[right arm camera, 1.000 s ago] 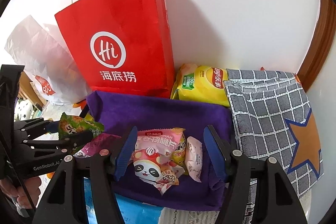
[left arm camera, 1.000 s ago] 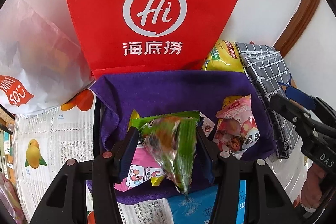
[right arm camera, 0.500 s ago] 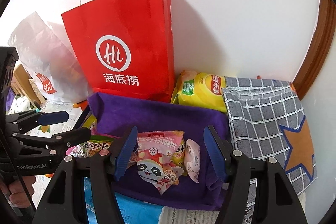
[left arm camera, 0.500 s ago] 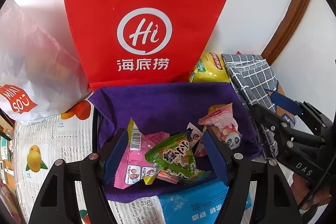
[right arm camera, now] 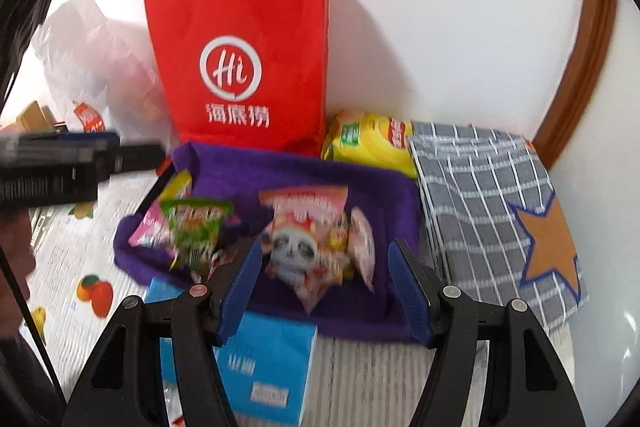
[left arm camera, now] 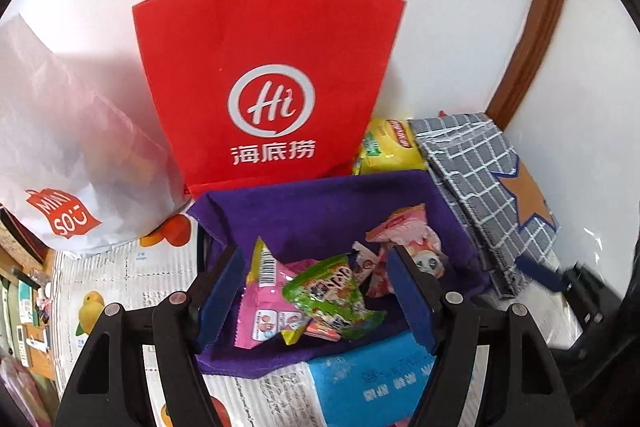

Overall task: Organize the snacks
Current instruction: 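Withdraw both tools from the towel toward the remaining snacks, then grasp the red packet with the left tool while the right tool grasps the pink packet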

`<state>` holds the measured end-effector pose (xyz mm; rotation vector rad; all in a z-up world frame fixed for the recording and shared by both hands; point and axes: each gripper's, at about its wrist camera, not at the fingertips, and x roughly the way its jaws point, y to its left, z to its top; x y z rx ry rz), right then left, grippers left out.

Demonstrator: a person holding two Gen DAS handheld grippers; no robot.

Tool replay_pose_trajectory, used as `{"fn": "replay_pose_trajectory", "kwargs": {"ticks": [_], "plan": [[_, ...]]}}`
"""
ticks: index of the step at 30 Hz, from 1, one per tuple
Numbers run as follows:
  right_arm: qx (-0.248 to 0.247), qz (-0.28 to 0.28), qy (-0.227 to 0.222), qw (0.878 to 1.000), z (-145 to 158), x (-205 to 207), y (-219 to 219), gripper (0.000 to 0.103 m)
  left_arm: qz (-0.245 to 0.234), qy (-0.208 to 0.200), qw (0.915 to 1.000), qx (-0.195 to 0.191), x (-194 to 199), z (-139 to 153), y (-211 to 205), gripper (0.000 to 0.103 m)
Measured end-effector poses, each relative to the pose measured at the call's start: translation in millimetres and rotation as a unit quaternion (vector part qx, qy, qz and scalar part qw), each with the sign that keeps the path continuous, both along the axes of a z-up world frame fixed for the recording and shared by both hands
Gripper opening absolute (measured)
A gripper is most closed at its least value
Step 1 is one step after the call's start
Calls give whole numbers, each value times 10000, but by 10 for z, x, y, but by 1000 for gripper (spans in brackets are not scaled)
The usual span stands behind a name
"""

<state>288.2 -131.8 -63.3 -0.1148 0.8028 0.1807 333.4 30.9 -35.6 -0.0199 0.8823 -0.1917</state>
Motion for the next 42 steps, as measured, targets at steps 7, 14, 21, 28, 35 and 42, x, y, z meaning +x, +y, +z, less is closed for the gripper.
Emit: {"fn": "replay_pose_trajectory", "kwargs": {"ticks": [7, 14, 21, 28, 35, 42], "plan": [[128, -293, 281, 9991, -153, -398, -16, 65, -400, -263, 9988, -97, -295, 239, -128, 72], [-37, -319, 292, 9991, -137, -759, 32, 65, -523, -630, 9966, 12, -582, 488, -137, 72], [260, -431, 463, 9977, -297, -1009, -35, 65, -134, -424, 9986, 282, -731, 359, 192, 72], [725, -155, 863, 9935, -572, -1131, 101, 65, 268, -81, 9989, 387, -884, 113, 511, 72], [589, 213, 1050, 9925, -800, -1099, 443, 65, 427, 204, 9976, 498, -1099, -155, 600, 72], [727, 343, 877, 9929, -786, -1239, 452, 32, 404, 342, 9967, 614, -1267, -319, 547, 72]]}}
